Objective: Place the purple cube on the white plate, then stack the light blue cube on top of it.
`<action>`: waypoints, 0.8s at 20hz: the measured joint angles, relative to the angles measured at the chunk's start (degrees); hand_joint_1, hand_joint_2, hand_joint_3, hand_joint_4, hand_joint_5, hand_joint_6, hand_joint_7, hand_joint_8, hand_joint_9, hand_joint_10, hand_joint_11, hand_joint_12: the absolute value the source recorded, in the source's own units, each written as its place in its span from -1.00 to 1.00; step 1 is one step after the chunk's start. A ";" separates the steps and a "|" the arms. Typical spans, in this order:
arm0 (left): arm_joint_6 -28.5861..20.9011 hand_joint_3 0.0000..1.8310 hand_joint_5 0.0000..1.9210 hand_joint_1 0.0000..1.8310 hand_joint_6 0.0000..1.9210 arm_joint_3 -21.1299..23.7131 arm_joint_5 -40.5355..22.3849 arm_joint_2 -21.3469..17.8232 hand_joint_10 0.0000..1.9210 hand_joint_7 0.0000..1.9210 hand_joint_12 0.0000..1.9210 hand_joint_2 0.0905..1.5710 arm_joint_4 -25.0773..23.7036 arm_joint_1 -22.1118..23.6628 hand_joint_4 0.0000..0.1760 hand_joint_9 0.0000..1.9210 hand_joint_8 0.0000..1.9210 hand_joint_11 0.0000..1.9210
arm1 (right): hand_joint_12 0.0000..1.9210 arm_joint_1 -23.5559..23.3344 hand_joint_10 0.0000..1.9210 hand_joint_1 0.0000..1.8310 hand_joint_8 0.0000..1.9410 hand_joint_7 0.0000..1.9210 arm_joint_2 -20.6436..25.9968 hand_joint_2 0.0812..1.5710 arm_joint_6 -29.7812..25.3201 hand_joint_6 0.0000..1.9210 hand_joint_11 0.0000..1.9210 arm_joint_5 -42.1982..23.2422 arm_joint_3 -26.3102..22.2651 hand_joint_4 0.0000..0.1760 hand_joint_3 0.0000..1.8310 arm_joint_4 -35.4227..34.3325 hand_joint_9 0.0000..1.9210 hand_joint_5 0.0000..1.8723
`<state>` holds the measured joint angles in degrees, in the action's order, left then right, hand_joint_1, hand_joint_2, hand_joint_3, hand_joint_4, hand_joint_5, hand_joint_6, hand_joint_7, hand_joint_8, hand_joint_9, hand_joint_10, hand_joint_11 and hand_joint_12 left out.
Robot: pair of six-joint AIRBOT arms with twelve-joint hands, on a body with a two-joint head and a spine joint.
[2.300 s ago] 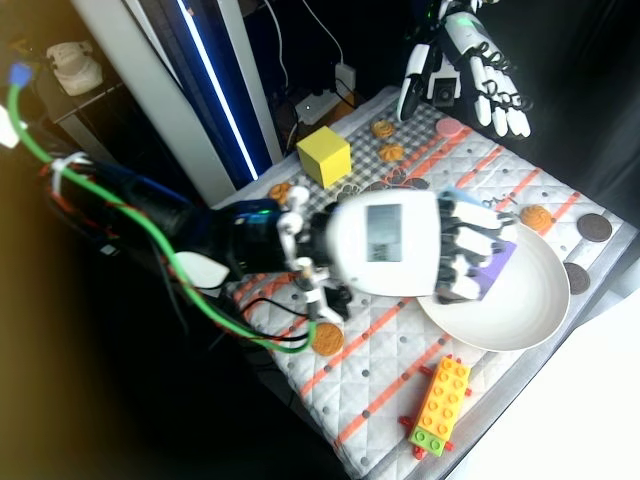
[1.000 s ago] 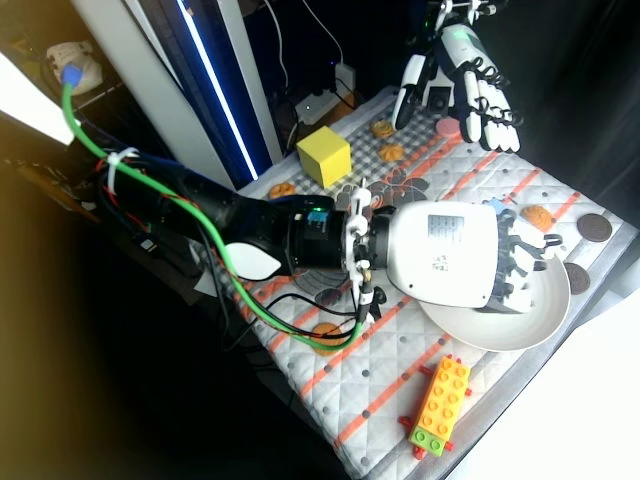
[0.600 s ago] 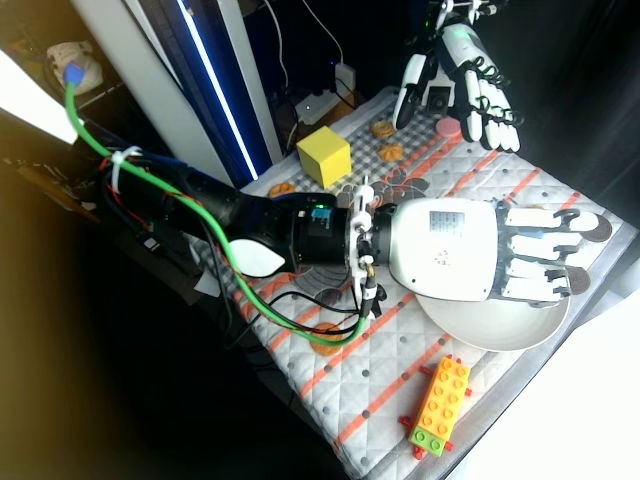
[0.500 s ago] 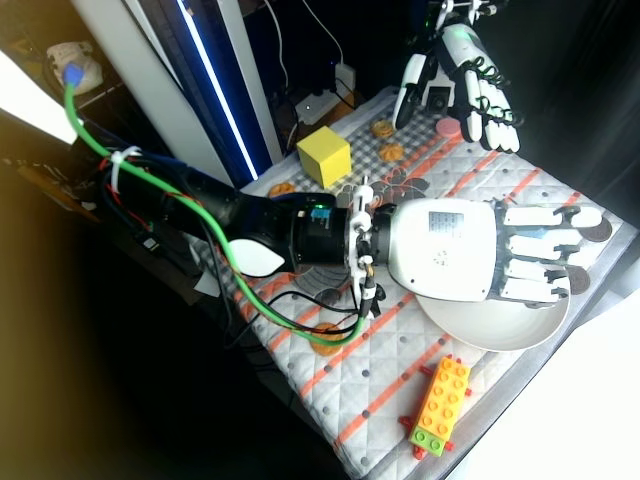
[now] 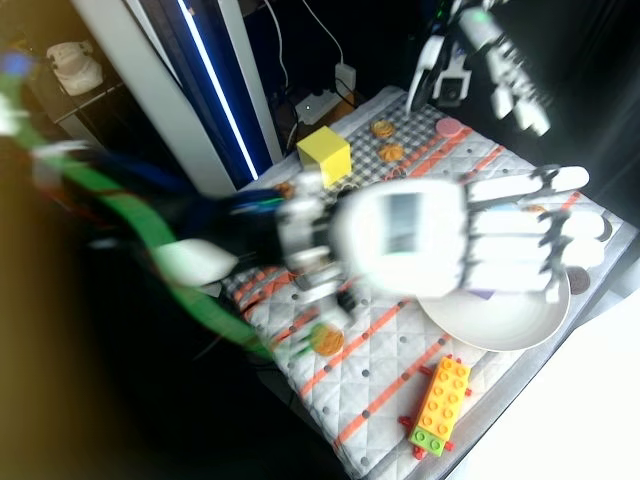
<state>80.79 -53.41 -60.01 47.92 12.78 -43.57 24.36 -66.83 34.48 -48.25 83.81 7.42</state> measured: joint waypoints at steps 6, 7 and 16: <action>-16.92 -1.00 -1.00 0.04 -1.00 -0.72 -8.07 -2.60 -1.00 -0.93 -1.00 0.14 -0.17 -7.30 1.00 -0.99 -0.99 -1.00 | -1.00 20.55 -1.00 -0.21 -1.00 -1.00 10.93 -0.05 3.50 -1.00 -1.00 -19.69 -13.70 1.00 -1.00 -6.43 -1.00 -1.00; -20.31 -0.99 -1.00 -0.01 -1.00 -1.62 -9.20 -2.56 -1.00 -0.95 -1.00 0.16 0.55 -8.37 1.00 -1.00 -1.00 -1.00 | -1.00 23.61 -1.00 -0.25 -1.00 -1.00 11.30 -0.05 3.50 -1.00 -1.00 -23.23 -14.69 1.00 -1.00 -9.40 -1.00 -1.00; -39.21 -0.99 -0.60 -0.76 -0.78 -2.19 -30.97 -0.63 -1.00 -0.91 -0.48 0.46 3.74 -18.93 -0.38 -0.92 -1.00 -1.00 | -1.00 39.08 -1.00 -0.16 -1.00 -0.98 17.27 0.40 2.62 -0.98 -1.00 -45.42 -23.69 0.10 -1.00 -16.00 -0.99 -0.61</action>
<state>41.58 -55.59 -90.98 47.29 16.51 -62.50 63.44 -49.56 37.10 -93.67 60.12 -8.58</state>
